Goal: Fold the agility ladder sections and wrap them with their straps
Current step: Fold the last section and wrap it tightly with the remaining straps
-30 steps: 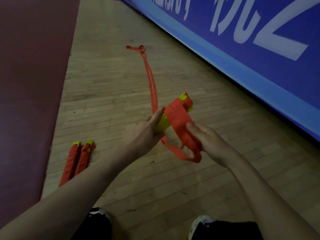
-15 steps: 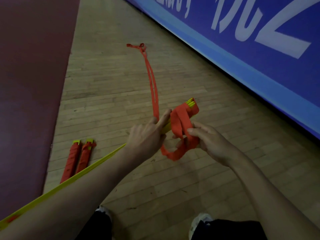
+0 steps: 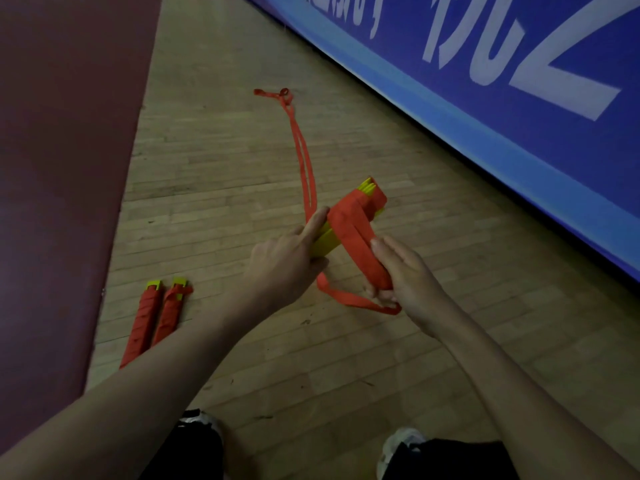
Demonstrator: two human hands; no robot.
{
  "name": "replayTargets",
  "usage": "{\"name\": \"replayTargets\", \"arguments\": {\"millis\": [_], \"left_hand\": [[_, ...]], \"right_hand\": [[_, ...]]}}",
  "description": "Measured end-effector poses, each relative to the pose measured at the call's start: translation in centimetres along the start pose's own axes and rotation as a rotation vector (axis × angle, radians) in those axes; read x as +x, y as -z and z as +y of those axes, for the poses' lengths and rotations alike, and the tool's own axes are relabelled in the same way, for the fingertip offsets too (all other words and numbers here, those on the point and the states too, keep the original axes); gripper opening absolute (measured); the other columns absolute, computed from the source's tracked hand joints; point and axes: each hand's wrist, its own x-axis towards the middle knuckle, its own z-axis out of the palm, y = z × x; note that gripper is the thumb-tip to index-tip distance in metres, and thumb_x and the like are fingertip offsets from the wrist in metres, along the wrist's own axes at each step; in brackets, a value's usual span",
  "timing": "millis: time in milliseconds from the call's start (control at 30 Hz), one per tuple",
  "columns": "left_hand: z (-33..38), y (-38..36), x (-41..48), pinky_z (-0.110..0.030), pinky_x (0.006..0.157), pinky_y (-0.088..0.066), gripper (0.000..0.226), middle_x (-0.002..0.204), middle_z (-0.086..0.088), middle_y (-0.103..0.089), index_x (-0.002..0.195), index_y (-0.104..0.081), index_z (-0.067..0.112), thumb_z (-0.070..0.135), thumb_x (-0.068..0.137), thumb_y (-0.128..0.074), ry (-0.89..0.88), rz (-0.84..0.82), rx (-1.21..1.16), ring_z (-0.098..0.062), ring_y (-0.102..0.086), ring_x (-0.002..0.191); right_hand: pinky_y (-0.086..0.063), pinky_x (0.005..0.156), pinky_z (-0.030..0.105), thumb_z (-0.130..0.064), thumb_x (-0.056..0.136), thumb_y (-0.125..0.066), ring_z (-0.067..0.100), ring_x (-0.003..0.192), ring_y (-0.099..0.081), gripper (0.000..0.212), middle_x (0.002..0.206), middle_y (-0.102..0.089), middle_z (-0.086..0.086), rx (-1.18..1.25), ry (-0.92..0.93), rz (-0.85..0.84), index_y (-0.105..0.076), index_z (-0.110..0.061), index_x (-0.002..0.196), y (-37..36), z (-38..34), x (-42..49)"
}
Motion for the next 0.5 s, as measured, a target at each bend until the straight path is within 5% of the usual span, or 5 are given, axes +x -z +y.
{"name": "replayTargets", "arguments": {"millis": [133, 233, 367, 500], "left_hand": [[-0.2, -0.3, 0.0, -0.041, 0.081, -0.048, 0.079, 0.129, -0.008, -0.056, 0.152, -0.001, 0.035, 0.043, 0.093, -0.053, -0.008, 0.005, -0.035, -0.035, -0.059, 0.107], [-0.3, 0.2, 0.2, -0.035, 0.080, -0.044, 0.080, 0.121, -0.009, -0.061, 0.151, -0.007, 0.037, 0.042, 0.090, -0.059, 0.018, -0.062, -0.130, -0.033, -0.058, 0.107], [-0.4, 1.7, 0.3, -0.021, 0.072, -0.041, 0.076, 0.106, 0.002, -0.058, 0.143, -0.030, 0.036, 0.031, 0.081, -0.074, 0.029, -0.241, -0.600, -0.018, -0.057, 0.096], [-0.4, 2.2, 0.2, -0.042, 0.072, -0.053, 0.061, 0.103, -0.014, -0.061, 0.124, -0.045, 0.019, 0.019, 0.074, -0.080, 0.111, -0.365, -0.951, -0.026, -0.063, 0.083]], "right_hand": [[-0.023, 0.037, 0.018, -0.022, 0.098, -0.049, 0.006, 0.035, -0.032, 0.021, 0.053, -0.056, 0.003, -0.033, -0.003, -0.027, -0.058, -0.005, 0.105, 0.3, 0.0, 0.0], [-0.035, 0.043, 0.018, -0.022, 0.098, -0.049, 0.008, 0.038, -0.041, 0.018, 0.059, -0.064, 0.004, -0.100, 0.009, -0.020, -0.061, -0.009, 0.094, 0.7, 0.2, 0.0], [-0.041, 0.047, 0.018, -0.020, 0.093, -0.056, 0.010, 0.043, -0.049, 0.015, 0.064, -0.067, 0.004, -0.020, -0.044, -0.005, -0.063, -0.012, 0.082, 1.1, 0.2, 0.2], [-0.048, 0.048, 0.020, -0.010, 0.083, -0.063, 0.011, 0.048, -0.056, 0.005, 0.061, -0.065, 0.003, 0.185, -0.137, -0.008, -0.063, -0.006, 0.084, 1.2, -0.1, 0.3]]}}
